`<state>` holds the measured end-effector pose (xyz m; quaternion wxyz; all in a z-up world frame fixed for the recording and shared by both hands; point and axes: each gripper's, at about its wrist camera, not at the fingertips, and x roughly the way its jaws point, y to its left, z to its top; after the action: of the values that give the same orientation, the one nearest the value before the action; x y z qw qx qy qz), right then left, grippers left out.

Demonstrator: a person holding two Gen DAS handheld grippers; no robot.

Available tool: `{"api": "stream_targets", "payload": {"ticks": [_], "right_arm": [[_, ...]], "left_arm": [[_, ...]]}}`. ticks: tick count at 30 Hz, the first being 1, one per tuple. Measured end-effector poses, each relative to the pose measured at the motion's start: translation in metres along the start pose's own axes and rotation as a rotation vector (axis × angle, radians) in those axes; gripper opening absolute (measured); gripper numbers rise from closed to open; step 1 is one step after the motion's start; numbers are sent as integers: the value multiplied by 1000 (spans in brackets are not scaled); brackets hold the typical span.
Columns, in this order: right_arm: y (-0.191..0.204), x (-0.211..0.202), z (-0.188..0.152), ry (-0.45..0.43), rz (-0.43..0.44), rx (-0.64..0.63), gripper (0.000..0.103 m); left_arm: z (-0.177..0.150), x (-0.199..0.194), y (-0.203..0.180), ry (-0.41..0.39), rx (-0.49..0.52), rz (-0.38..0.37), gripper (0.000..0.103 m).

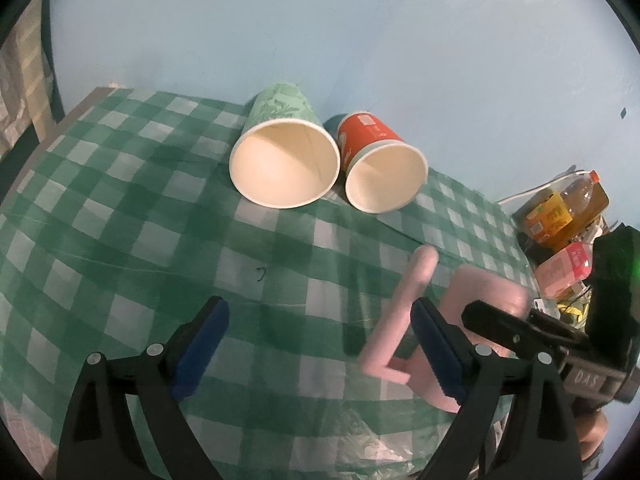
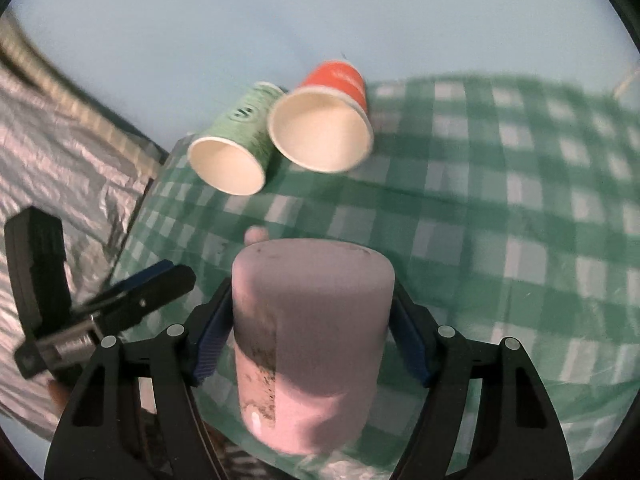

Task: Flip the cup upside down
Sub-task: 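Lower the pink mug onto the table with the right tool, base down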

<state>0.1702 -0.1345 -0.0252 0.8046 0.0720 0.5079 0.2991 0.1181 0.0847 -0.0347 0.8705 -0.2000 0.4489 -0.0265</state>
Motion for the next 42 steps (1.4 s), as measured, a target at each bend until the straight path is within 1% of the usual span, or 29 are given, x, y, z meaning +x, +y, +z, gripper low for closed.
{"api": "stream_targets", "payload": {"ticks": [3,6,11,14,17,26,35,42], "right_arm": [[8,-7,-5,-60,-36,-57,73],[14,-12,-8,-125,-90,-96,73],[30,-23,-11,-279,-219,-189,73],[38,-23,-10,-333,-263,-218,73],[43,-19,-7,-369,-305,-232,73],[51,-9,-8,-437,-368,-253,73],[47,8,-16,-411,-388,-258,73],[45,8,-28,-407,-387,-258,73]], "left_arm": [[-4,-4,-4,-12,14,2,95],[-8,-8,-6,-21,21,4,95],[-12,-12,-4,-33,23,12,95],[-14,-12,0,-38,13,24,95],[-15,-11,5,-30,0,22,95],[-16,-11,8,-33,3,24,95],[-16,-10,11,-31,1,23,95],[-16,-11,11,-31,5,21,95]]}}
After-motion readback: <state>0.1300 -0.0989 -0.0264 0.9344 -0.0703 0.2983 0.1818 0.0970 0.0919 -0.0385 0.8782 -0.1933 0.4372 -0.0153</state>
